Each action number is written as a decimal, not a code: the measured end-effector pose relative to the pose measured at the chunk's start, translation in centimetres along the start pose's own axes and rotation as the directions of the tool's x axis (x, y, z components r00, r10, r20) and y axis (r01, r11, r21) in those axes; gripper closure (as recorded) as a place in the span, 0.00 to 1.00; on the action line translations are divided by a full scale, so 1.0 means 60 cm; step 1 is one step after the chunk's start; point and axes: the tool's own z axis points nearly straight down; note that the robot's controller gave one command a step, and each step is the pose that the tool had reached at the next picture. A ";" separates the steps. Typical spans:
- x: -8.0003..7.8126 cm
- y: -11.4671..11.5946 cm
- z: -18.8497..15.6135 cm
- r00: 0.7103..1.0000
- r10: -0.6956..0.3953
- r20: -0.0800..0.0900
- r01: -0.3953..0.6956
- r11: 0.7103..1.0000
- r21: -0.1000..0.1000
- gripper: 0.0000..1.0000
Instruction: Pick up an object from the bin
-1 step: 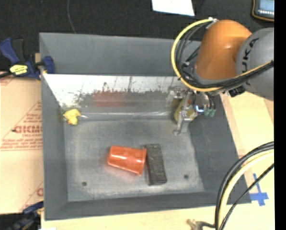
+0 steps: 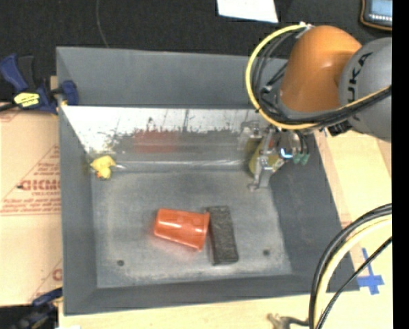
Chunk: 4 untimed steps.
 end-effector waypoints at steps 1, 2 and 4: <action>0.128 0.115 0.111 0.996 -0.091 -0.002 0.090 0.996 -0.002 0.00; 0.122 0.138 0.115 0.968 0.252 0.015 -0.252 0.968 0.000 0.00; 0.123 0.261 0.186 0.944 0.330 0.005 -0.330 0.944 -0.002 0.00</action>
Offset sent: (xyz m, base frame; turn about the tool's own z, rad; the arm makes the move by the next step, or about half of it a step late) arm -0.0737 0.0835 -0.0698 0.2577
